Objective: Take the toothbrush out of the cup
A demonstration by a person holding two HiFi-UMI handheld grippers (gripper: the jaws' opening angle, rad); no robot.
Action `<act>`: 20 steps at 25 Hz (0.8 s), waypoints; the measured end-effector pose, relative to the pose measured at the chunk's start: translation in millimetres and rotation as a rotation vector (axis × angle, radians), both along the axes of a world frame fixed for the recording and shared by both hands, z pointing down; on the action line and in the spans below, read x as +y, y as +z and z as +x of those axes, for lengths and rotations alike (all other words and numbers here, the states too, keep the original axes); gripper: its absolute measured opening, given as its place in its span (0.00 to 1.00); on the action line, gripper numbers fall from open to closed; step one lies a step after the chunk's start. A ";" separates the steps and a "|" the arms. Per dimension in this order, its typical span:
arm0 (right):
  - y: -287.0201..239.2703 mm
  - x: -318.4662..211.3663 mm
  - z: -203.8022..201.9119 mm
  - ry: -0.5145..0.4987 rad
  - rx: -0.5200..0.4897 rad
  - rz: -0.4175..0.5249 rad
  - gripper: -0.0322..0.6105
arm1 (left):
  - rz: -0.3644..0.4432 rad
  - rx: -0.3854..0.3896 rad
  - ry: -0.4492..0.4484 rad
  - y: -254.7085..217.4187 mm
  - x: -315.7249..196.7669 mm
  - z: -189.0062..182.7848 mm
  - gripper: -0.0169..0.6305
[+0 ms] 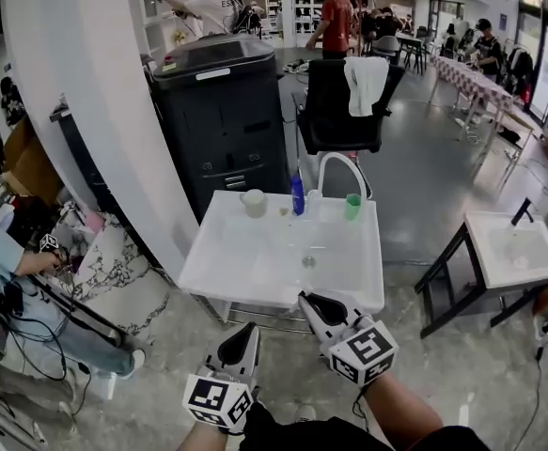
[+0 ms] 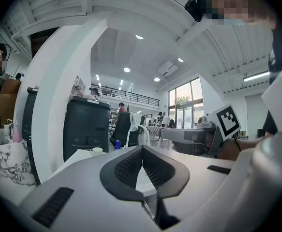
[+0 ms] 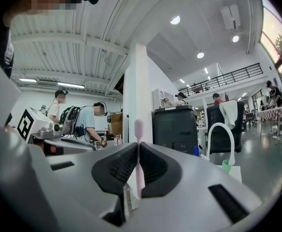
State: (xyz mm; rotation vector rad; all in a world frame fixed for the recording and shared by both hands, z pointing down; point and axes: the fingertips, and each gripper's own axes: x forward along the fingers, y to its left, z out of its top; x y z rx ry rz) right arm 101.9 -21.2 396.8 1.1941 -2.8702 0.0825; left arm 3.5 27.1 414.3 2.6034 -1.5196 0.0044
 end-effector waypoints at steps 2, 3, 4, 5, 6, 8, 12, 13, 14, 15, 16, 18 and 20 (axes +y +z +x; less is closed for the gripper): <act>0.0 2.3 1.1 -0.004 0.001 0.001 0.09 | 0.004 0.000 -0.002 -1.5 1.6 2.4 0.06; 0.1 3.4 1.9 -0.004 0.002 0.001 0.09 | 0.005 0.000 -0.002 -2.0 2.5 3.7 0.06; 0.3 4.4 2.9 -0.004 0.003 0.001 0.09 | 0.006 -0.001 -0.002 -2.5 3.3 5.0 0.06; 0.6 5.1 4.0 -0.004 0.004 0.001 0.09 | 0.008 -0.002 -0.001 -3.1 4.1 6.3 0.06; 0.7 5.6 5.3 -0.002 0.004 0.000 0.09 | 0.011 -0.003 -0.001 -3.7 4.7 7.4 0.06; 0.4 6.1 7.9 0.001 0.003 0.001 0.09 | 0.014 -0.006 0.000 -4.6 5.6 9.4 0.06; -0.3 7.8 10.8 0.003 -0.001 0.002 0.09 | 0.019 -0.011 0.000 -6.2 8.0 10.5 0.06; -0.7 8.7 11.2 0.003 -0.003 0.002 0.09 | 0.021 -0.013 -0.001 -7.0 8.9 10.6 0.06; -1.0 9.6 11.4 0.002 -0.005 0.002 0.09 | 0.023 -0.014 -0.001 -7.9 9.8 10.8 0.06; -1.4 10.4 11.4 0.001 -0.005 0.002 0.09 | 0.024 -0.015 -0.002 -8.7 10.7 10.8 0.06; -1.7 10.8 11.2 0.000 -0.006 0.003 0.09 | 0.024 -0.016 -0.002 -9.5 11.2 10.7 0.06; -2.3 11.0 10.8 -0.002 -0.008 0.003 0.09 | 0.022 -0.015 -0.005 -10.6 11.8 10.4 0.06; -2.1 11.2 10.4 -0.004 -0.009 0.003 0.09 | 0.016 -0.011 -0.012 -11.5 12.6 10.3 0.06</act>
